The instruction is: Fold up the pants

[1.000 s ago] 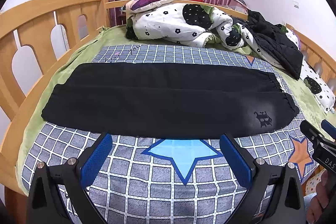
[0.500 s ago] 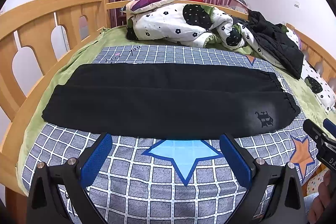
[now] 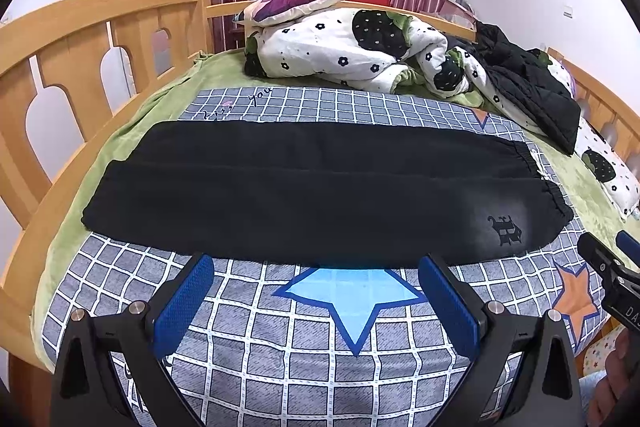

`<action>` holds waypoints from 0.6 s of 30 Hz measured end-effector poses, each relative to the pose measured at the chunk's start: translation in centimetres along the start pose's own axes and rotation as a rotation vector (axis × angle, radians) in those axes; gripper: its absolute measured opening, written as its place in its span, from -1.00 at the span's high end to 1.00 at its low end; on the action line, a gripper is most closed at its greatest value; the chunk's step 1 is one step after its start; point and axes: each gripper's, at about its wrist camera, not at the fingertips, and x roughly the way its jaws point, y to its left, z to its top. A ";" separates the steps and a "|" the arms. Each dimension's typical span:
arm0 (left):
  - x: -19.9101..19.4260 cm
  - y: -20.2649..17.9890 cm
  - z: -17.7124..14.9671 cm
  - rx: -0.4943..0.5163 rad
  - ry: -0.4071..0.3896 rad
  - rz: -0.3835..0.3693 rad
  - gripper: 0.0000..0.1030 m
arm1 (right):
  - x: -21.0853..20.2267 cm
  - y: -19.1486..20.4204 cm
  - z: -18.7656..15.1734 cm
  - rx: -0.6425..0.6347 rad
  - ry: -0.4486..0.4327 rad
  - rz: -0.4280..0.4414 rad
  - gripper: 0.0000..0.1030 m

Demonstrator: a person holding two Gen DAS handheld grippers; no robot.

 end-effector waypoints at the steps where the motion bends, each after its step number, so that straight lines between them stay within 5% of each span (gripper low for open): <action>1: -0.1 0.0 0.0 0.000 -0.001 0.000 -1.00 | 0.0 0.0 0.0 0.003 -0.002 0.001 -0.98; 18: -0.8 0.2 -0.1 0.005 -0.025 0.005 -0.99 | 0.1 0.7 0.0 0.004 -0.002 0.028 -0.98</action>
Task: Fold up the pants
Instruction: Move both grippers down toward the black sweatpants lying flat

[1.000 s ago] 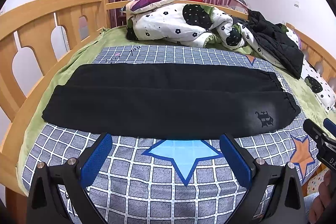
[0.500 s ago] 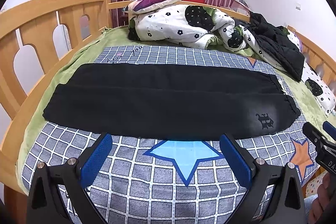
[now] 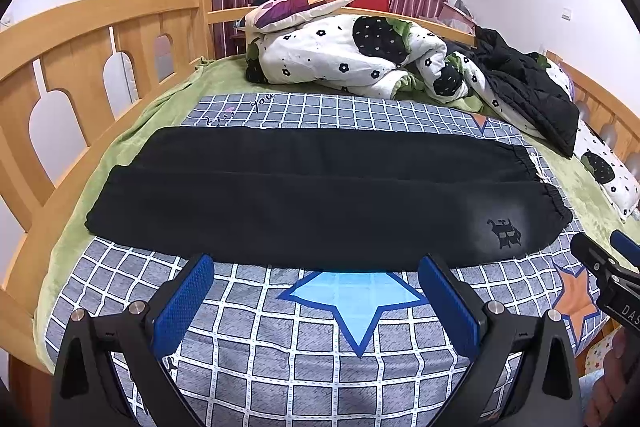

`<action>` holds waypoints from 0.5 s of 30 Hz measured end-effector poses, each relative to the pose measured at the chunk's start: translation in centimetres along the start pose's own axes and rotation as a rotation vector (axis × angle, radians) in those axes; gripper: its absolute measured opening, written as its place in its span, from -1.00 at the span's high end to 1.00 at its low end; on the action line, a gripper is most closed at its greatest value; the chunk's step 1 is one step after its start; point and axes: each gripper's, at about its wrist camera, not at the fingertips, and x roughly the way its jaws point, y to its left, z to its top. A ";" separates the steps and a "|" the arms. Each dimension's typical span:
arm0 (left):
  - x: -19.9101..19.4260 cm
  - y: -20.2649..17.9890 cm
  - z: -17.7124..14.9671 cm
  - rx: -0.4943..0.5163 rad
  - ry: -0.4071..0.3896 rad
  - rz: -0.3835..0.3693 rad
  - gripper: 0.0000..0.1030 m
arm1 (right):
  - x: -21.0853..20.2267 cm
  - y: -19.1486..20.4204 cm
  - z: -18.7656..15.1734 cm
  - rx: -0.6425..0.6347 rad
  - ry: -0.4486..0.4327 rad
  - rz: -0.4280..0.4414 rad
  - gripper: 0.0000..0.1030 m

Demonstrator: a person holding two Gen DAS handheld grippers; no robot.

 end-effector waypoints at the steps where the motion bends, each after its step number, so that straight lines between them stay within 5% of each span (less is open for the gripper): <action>1: -0.1 0.0 0.1 -0.003 0.000 -0.002 -0.99 | 0.0 0.1 0.0 -0.002 0.001 0.000 -0.98; 15: -5.1 -0.1 0.4 0.024 -0.079 -0.007 -0.98 | -4.5 0.3 0.8 0.010 -0.048 0.004 -0.98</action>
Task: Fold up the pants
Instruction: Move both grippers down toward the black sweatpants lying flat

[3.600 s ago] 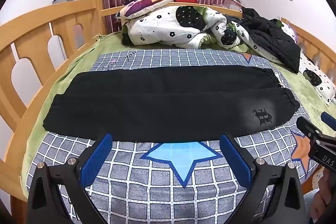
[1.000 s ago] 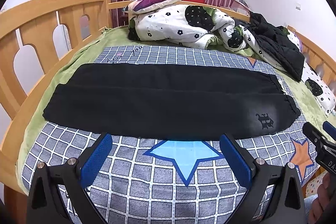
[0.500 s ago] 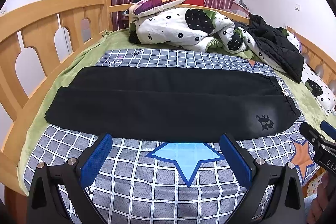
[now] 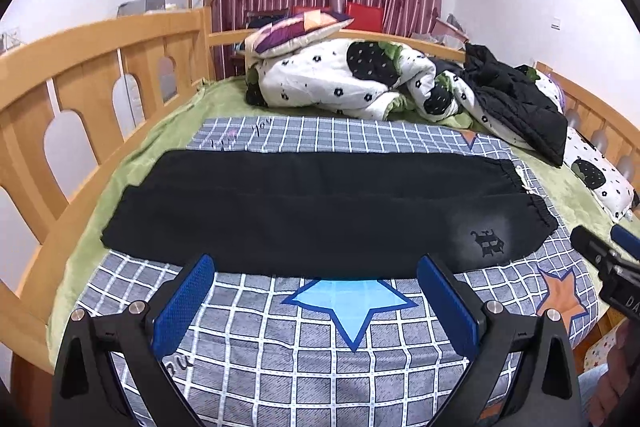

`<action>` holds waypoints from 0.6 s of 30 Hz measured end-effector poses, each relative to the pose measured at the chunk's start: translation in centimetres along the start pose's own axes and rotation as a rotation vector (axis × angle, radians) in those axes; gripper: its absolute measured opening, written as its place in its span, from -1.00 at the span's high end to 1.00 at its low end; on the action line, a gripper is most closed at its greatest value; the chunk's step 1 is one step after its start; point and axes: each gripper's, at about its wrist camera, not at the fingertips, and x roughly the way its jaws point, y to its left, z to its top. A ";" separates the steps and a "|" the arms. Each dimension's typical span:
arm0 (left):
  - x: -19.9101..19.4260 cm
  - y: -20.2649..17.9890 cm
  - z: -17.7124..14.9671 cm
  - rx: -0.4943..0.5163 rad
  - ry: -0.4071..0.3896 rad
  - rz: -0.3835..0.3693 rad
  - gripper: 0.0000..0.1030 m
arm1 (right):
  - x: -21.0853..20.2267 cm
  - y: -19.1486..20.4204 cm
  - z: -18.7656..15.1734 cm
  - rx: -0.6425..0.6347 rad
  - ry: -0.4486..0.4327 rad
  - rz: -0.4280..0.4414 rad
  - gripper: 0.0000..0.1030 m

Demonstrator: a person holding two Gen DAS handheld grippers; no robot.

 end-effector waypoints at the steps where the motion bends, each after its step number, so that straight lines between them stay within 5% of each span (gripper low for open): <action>1: -0.5 0.0 0.1 0.004 -0.010 0.000 -0.98 | -0.7 0.0 0.1 0.003 -0.010 0.001 -0.98; 12: -8.1 1.4 5.4 0.027 -0.088 -0.074 -0.98 | -9.0 1.1 3.6 -0.026 -0.175 0.079 -0.98; 18: -7.8 4.2 8.8 0.008 -0.113 -0.042 -0.98 | -10.8 -0.4 8.2 -0.047 -0.255 0.109 -0.98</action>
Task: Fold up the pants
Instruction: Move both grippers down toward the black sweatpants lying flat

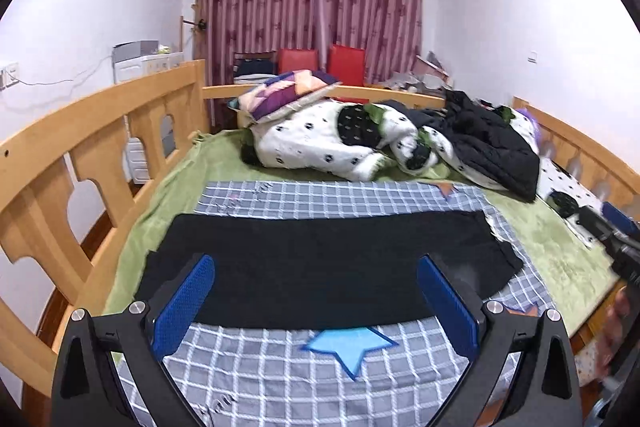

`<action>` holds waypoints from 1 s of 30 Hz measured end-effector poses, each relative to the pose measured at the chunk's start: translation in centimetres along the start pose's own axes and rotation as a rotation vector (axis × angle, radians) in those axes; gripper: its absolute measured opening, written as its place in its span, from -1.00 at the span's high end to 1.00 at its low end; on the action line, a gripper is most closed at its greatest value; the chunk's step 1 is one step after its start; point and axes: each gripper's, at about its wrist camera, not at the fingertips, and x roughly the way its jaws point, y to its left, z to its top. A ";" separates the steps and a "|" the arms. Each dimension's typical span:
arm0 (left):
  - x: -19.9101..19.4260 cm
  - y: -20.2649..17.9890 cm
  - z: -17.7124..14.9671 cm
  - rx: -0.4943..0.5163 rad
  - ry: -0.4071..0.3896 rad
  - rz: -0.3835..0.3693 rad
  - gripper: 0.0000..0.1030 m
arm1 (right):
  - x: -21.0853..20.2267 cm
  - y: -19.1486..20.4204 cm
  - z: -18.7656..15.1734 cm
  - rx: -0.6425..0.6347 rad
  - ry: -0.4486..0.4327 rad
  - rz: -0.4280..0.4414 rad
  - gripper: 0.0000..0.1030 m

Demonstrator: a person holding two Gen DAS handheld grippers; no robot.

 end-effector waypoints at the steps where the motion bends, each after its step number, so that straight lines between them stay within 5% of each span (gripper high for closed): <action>1: 0.5 0.3 0.2 -0.003 0.001 0.019 -0.98 | 0.6 -0.8 0.7 0.010 0.000 0.004 -0.98; 5: 5.2 3.1 -0.7 -0.037 0.064 0.055 -0.98 | 4.1 -3.7 1.5 0.035 0.039 -0.021 -0.98; 9: 10.9 6.1 -3.5 -0.088 0.141 0.108 -0.98 | 10.4 -7.5 -0.9 0.089 0.176 0.015 -0.95; 13: 16.0 9.1 -7.1 -0.158 0.227 0.119 -0.98 | 17.5 -12.0 -6.3 0.167 0.334 0.004 -0.49; 15: 18.7 10.8 -9.6 -0.209 0.276 0.123 -0.93 | 20.2 -14.3 -9.2 0.212 0.391 -0.021 -0.44; 22: 23.5 16.1 -16.6 -0.448 0.330 0.156 -0.71 | 25.6 -20.4 -18.2 0.312 0.482 -0.041 -0.23; 26: 25.7 19.3 -19.4 -0.597 0.362 0.171 -0.48 | 27.4 -21.9 -20.4 0.319 0.511 -0.062 -0.22; 30: 27.1 19.7 -19.3 -0.586 0.328 0.175 -0.48 | 29.9 -23.2 -22.8 0.390 0.548 -0.032 -0.22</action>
